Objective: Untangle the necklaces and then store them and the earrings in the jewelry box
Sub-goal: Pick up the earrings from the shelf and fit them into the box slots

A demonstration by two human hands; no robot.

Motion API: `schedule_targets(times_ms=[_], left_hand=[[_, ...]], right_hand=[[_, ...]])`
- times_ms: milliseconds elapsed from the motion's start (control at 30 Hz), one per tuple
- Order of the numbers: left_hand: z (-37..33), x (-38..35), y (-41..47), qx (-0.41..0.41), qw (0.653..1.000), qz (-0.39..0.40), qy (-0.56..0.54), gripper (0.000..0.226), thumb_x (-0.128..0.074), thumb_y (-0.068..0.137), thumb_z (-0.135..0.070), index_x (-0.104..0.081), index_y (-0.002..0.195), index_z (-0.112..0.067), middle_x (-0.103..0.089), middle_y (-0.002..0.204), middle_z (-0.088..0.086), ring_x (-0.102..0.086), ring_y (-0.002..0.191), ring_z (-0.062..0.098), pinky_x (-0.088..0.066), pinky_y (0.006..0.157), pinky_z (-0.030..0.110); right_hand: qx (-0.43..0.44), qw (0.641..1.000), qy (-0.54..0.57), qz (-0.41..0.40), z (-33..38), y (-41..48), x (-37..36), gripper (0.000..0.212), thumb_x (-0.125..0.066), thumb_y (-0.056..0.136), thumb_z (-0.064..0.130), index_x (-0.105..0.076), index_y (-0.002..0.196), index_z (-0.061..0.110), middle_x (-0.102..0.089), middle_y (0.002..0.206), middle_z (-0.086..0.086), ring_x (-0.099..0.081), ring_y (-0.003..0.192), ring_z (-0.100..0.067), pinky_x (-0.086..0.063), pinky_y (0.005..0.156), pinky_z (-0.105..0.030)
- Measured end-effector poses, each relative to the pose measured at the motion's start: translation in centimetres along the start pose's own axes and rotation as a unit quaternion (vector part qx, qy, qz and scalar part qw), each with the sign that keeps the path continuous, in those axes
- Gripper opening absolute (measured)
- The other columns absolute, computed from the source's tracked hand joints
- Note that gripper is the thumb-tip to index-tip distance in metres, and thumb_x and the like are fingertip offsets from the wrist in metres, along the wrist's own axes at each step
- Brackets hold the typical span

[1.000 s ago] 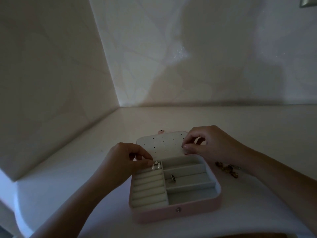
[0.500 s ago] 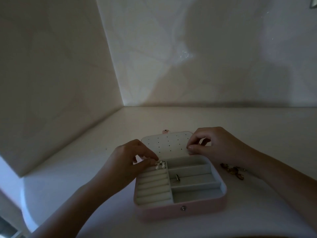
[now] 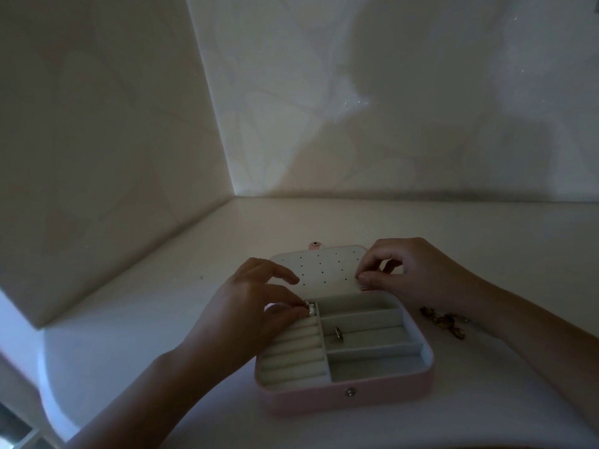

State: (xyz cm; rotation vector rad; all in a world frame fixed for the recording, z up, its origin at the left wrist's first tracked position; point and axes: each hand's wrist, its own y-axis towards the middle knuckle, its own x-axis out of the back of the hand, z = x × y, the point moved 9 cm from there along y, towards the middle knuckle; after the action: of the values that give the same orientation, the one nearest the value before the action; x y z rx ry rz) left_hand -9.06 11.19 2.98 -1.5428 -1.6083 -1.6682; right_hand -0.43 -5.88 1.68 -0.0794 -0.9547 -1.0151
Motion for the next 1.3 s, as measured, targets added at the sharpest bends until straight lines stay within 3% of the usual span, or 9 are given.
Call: schedule_targets(times_ms=[100, 267, 333, 433, 500, 700, 900, 1033, 1300], left_hand=[[-0.6, 0.0, -0.1, -0.007, 0.999, 0.007, 0.050, 0.039, -0.044, 0.083, -0.053, -0.076, 0.081, -0.032, -0.066, 0.101, -0.013, -0.056, 0.101, 0.007, -0.046, 0.078, 0.019], [-0.9, 0.6, -0.1, -0.004, 0.994, -0.017, 0.112, 0.039, -0.042, 0.082, -0.051, -0.075, 0.074, -0.031, -0.069, 0.091, -0.010, -0.063, 0.092, 0.015, -0.049, 0.072, 0.026], [-0.9, 0.8, 0.0, 0.016, 0.993, -0.024, 0.118, 0.040, -0.043, 0.083, -0.055, -0.074, 0.074, -0.032, -0.067, 0.092, -0.012, -0.061, 0.095, 0.013, -0.045, 0.076, 0.025], [-0.4, 0.3, 0.4, 0.062, 0.993, 0.006, 0.097, 0.033, -0.050, 0.086, -0.055, -0.073, 0.093, -0.033, -0.055, 0.110, -0.022, -0.040, 0.112, 0.000, -0.030, 0.089, 0.017], [0.2, -0.2, 0.5, 0.077, 0.994, 0.031, 0.068, 0.026, -0.055, 0.087, -0.051, -0.070, 0.100, -0.034, -0.050, 0.115, -0.024, -0.031, 0.108, -0.008, -0.026, 0.085, 0.009], [1.1, -0.2, -0.5, 0.097, 0.994, 0.051, 0.018, 0.019, -0.062, 0.088, -0.038, -0.070, 0.104, -0.041, -0.048, 0.102, -0.033, -0.039, 0.092, -0.017, -0.028, 0.078, -0.002], [0.0, -0.1, -0.6, 0.073, 0.996, 0.037, -0.025, 0.020, -0.063, 0.086, -0.039, -0.065, 0.106, -0.041, -0.043, 0.100, -0.039, -0.041, 0.103, -0.017, -0.029, 0.082, -0.003], [-0.9, -0.8, 0.1, 0.045, 0.996, 0.067, -0.025, 0.020, -0.063, 0.084, -0.043, -0.069, 0.102, -0.036, -0.049, 0.109, -0.028, -0.042, 0.110, -0.007, -0.030, 0.084, 0.000], [0.0, -1.2, 0.4, 0.048, 0.995, 0.071, -0.044, 0.009, -0.066, 0.083, -0.037, -0.069, 0.091, -0.034, -0.054, 0.109, -0.024, -0.043, 0.107, -0.011, -0.031, 0.084, -0.002]], right_hand=[[0.003, 1.000, -0.001, -0.001, 0.1, 0.0, 0.0, 0.008, -0.072, 0.083, 0.023, -0.072, 0.081, 0.031, -0.068, 0.085, 0.017, -0.063, 0.083, 0.000, -0.053, 0.079, -0.027], [-0.001, 1.000, -0.001, -0.001, -0.1, 0.0, -0.1, 0.007, -0.072, 0.083, 0.025, -0.072, 0.081, 0.031, -0.068, 0.086, 0.018, -0.063, 0.083, 0.000, -0.053, 0.081, -0.031], [0.000, 1.000, 0.002, 0.000, 0.0, 0.0, -0.1, 0.008, -0.072, 0.083, 0.025, -0.072, 0.080, 0.032, -0.067, 0.086, 0.019, -0.063, 0.083, 0.000, -0.053, 0.080, -0.030], [-0.001, 1.000, 0.000, -0.001, 0.0, 0.0, -0.1, 0.006, -0.072, 0.083, 0.025, -0.073, 0.081, 0.031, -0.067, 0.085, 0.020, -0.063, 0.083, 0.001, -0.053, 0.080, -0.028], [-0.001, 1.000, -0.003, -0.001, 0.0, 0.0, -0.1, 0.005, -0.072, 0.083, 0.025, -0.073, 0.082, 0.030, -0.067, 0.086, 0.020, -0.063, 0.083, 0.001, -0.053, 0.080, -0.028], [0.000, 1.000, -0.004, 0.002, 0.0, 0.1, -0.1, 0.006, -0.072, 0.082, 0.024, -0.073, 0.081, 0.029, -0.067, 0.085, 0.018, -0.063, 0.083, 0.000, -0.053, 0.081, -0.031], [-0.001, 1.000, -0.001, 0.003, 0.1, 0.0, -0.1, 0.006, -0.071, 0.083, 0.024, -0.073, 0.081, 0.029, -0.068, 0.086, 0.017, -0.063, 0.083, 0.001, -0.053, 0.080, -0.028], [-0.001, 1.000, -0.001, 0.002, 0.2, 0.0, -0.1, 0.005, -0.072, 0.082, 0.023, -0.073, 0.081, 0.028, -0.068, 0.086, 0.016, -0.063, 0.083, 0.000, -0.053, 0.080, -0.030], [0.008, 1.000, -0.016, 0.008, 0.4, 0.0, -0.1, 0.006, -0.073, 0.083, 0.023, -0.073, 0.082, 0.029, -0.067, 0.086, 0.015, -0.063, 0.083, 0.001, -0.052, 0.078, -0.024]])
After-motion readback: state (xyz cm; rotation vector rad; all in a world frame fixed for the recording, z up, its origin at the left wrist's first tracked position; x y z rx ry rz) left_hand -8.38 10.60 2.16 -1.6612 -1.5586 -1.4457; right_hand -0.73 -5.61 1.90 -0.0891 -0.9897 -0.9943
